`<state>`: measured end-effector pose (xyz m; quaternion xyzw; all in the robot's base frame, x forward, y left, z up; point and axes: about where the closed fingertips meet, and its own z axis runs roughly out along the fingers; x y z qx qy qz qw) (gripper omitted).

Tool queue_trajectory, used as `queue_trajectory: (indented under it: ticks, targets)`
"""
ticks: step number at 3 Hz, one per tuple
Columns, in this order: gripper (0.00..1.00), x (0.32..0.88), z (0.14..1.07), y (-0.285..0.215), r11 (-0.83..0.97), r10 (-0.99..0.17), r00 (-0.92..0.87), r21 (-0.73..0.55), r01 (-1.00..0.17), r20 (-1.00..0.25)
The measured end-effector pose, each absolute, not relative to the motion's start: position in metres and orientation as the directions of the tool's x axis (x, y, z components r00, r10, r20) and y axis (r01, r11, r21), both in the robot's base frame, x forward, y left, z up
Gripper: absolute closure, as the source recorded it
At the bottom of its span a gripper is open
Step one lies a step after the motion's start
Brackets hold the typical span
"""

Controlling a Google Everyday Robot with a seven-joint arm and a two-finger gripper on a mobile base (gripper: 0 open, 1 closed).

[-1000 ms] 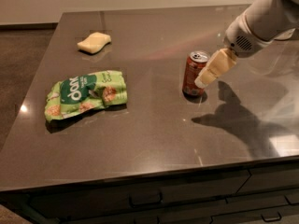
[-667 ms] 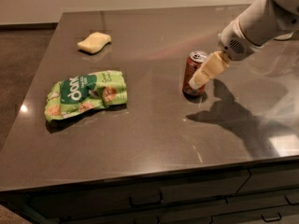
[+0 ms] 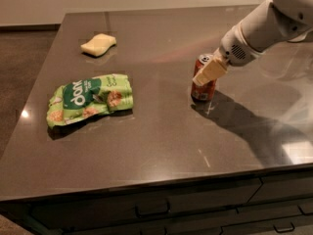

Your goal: Move coke can near green rice chip bag

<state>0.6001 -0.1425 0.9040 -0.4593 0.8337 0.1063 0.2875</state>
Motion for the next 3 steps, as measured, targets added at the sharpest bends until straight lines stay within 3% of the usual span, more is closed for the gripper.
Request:
queue_trajectory:
  ticks: [2, 3]
  targets:
    - [0.85, 0.587, 0.913, -0.113, 0.480, -0.702, -0.344, -0.058, -0.876, -0.624]
    - [1.00, 0.576, 0.913, -0.085, 0.416, -0.706, -0.296, -0.038, -0.909, -0.644]
